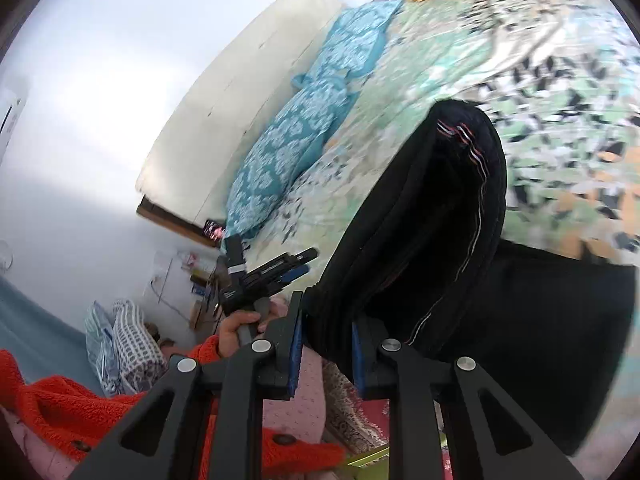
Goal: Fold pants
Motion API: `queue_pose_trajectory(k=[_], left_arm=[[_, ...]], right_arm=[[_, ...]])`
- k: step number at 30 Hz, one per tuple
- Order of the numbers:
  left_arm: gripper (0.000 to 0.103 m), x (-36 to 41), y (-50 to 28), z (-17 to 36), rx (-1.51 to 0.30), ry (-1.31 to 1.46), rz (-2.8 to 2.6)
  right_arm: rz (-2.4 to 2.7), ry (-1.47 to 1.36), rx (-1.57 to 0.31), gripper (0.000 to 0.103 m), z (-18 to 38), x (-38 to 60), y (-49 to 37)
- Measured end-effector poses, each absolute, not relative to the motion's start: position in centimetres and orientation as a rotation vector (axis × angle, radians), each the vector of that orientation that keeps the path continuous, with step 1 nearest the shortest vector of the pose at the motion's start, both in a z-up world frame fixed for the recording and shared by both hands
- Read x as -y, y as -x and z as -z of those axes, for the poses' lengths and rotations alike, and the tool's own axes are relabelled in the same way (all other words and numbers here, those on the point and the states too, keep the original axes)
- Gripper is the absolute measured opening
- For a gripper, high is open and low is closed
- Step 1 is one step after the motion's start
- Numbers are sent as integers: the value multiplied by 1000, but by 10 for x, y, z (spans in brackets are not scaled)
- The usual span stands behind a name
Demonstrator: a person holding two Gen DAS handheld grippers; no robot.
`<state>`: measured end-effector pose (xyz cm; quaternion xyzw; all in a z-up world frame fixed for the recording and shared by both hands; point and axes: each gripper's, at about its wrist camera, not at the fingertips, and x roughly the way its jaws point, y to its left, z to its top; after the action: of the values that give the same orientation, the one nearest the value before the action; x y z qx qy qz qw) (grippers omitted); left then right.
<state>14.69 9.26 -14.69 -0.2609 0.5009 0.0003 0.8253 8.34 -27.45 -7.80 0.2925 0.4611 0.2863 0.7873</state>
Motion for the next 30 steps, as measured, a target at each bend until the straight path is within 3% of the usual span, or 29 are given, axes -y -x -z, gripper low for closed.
queue_pose_trajectory(k=[18, 26, 29, 30], left_arm=[[68, -56, -138, 134, -1060, 381, 84], [68, -33, -135, 132, -1064, 290, 128], [68, -23, -132, 129, -1061, 239, 146], [69, -20, -130, 129, -1059, 221, 152]], right_arm=[[-421, -830, -956, 20, 119, 381, -29], [-272, -668, -1179, 20, 188, 395, -28], [-265, -747, -1170, 22, 200, 404, -27], [-261, -755, -1162, 30, 195, 407, -27]])
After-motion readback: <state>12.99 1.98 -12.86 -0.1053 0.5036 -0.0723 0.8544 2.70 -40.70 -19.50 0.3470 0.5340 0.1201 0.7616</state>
